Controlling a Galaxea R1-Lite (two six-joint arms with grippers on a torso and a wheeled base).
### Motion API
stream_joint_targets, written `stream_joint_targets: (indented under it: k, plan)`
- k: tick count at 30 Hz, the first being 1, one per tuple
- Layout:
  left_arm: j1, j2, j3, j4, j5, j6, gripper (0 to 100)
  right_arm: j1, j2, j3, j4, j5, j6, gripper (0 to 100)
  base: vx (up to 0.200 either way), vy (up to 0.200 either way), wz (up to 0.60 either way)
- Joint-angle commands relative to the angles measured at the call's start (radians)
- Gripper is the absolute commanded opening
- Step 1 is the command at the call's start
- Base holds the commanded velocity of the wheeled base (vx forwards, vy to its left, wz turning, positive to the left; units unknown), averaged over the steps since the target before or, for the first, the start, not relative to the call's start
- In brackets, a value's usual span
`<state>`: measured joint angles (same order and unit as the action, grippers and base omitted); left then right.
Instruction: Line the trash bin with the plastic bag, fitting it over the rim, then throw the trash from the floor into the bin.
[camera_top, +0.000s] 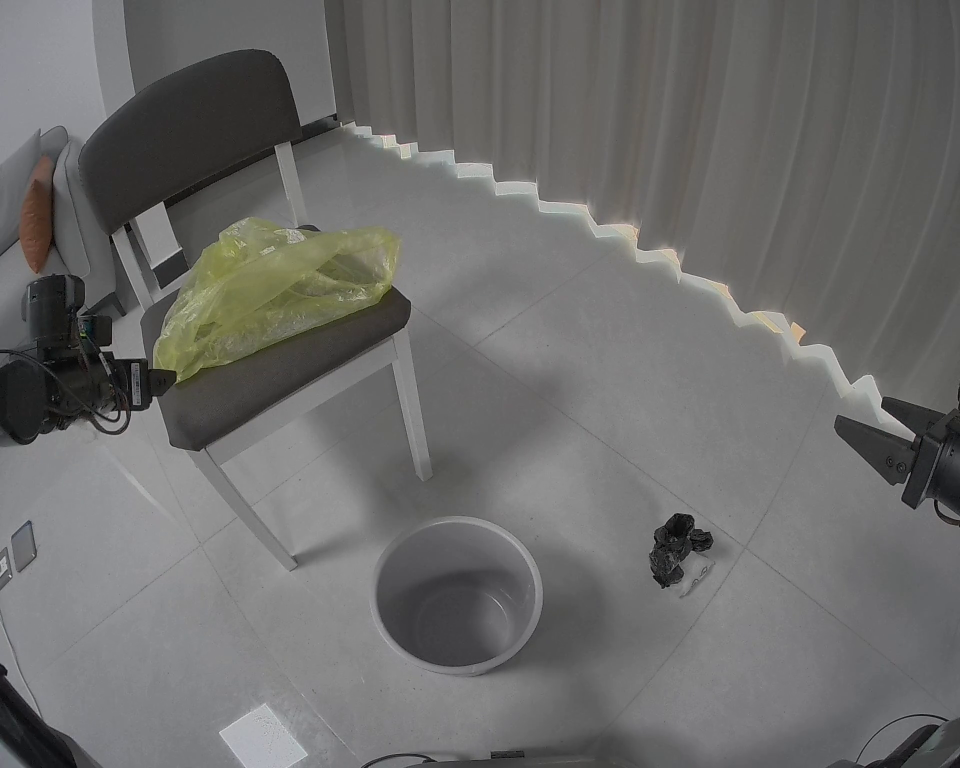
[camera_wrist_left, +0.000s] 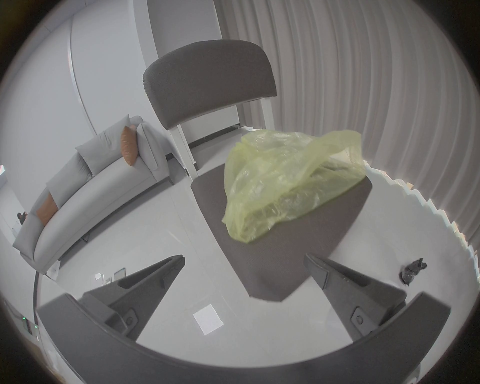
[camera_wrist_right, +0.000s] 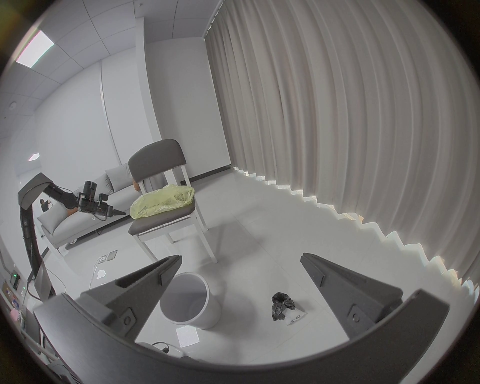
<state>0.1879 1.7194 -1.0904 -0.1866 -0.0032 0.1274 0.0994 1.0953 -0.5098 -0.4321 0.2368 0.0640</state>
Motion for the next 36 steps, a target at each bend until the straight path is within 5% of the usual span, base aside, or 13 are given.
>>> stream_joint_targets:
  k: [1,26,27,36]
  plan:
    - [0.001,0.092,-0.088,-0.007,0.015,0.006,100,0.000,0.000,0.005,0.000,0.002,0.000,100,0.000,0.000,0.00]
    - [-0.004,0.286,-0.264,-0.117,0.012,0.090,100,0.005,0.020,0.017,-0.005,0.024,-0.004,100,0.000,0.000,0.00]
    - [-0.002,0.287,-0.266,-0.131,0.011,0.098,0,0.005,0.020,0.017,-0.005,0.024,-0.004,100,0.000,0.000,0.00]
    - [-0.001,0.312,-0.315,-0.145,0.009,0.103,0,0.003,0.018,0.031,-0.011,0.047,-0.006,100,0.000,0.000,0.00]
